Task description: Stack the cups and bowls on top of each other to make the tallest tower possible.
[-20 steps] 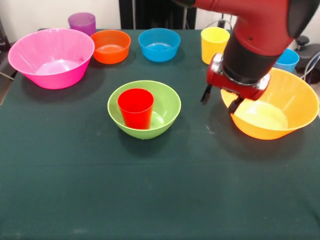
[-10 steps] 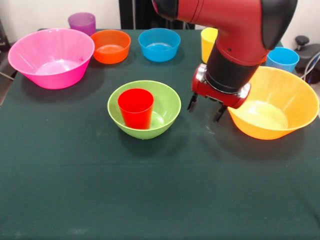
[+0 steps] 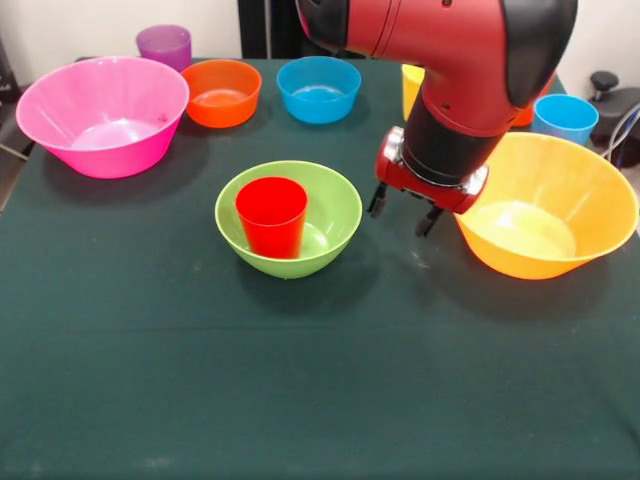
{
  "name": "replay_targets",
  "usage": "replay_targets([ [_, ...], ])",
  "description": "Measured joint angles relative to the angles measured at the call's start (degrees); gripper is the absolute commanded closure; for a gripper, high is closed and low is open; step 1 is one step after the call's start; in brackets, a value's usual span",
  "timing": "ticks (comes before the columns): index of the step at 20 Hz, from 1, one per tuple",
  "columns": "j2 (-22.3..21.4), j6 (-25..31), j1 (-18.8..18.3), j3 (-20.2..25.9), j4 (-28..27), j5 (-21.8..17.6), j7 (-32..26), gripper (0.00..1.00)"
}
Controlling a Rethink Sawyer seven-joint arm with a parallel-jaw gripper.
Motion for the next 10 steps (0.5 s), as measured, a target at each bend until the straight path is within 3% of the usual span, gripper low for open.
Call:
replay_targets([
  [4, -0.35, 0.00, 0.00, -0.02, 1.24, -0.05, 0.00, 0.00],
  [10, -5.14, 0.36, -0.01, -0.03, 6.02, -0.13, 0.00, 0.00],
])
